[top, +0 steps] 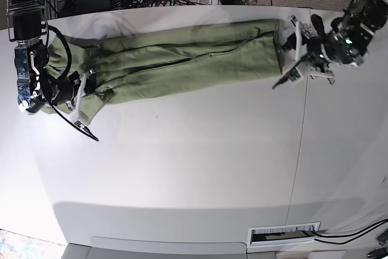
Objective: Fold the T-shirt properly
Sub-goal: 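Release the strip's other end and reposition the left gripper onto it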
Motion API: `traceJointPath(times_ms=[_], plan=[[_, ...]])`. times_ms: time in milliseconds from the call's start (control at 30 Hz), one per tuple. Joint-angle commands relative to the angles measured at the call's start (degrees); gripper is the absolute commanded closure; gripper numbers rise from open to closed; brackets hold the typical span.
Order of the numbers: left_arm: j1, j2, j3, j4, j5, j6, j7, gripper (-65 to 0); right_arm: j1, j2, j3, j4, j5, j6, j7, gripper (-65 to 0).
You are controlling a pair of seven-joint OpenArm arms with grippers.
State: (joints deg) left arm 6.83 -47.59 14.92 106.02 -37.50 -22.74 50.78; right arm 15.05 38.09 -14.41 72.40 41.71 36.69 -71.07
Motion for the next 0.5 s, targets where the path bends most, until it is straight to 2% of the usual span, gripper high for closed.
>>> traceJointPath(times_ms=[0, 67, 200, 267, 367, 400, 467], plan=[[-0.4, -1.0, -2.8, 0.4, -2.7, -0.2, -0.3, -28.8, -0.3, 0.7, -0.2, -0.1, -2.1, -0.2, -1.3, 0.0], [0.1, -1.0, -8.1, -0.5, -8.9, -2.6, 1.3, -28.8, -0.3, 0.7, -0.2, -0.1, -2.1, -0.3, -1.2, 0.0], [0.3, -1.0, -16.9, -4.7, -23.8, -8.0, 8.4, -28.7, -0.3, 0.6, -0.2, -0.1, -2.1, -0.3, -1.1, 0.0], [0.3, -1.0, -19.5, -8.0, -31.3, -10.4, 11.6, -28.7, -0.3, 0.7, -0.2, -0.1, -2.1, -0.3, -1.1, 0.0], [0.3, -0.2, -21.2, -13.3, -43.8, -12.0, 17.4, -28.5, -0.3, 0.6, -0.2, -0.1, -2.1, -0.3, -1.2, 0.0], [0.3, 0.4, -21.3, -14.9, -46.7, -12.5, 18.9, -28.5, -0.3, 0.6, -0.2, -0.1, -2.1, -0.3, -1.1, 0.0], [0.3, 2.0, -21.3, -17.7, -47.5, -12.8, 20.5, -28.5, -0.3, 0.7, -0.2, -0.1, -2.1, -0.3, -1.1, 0.0]])
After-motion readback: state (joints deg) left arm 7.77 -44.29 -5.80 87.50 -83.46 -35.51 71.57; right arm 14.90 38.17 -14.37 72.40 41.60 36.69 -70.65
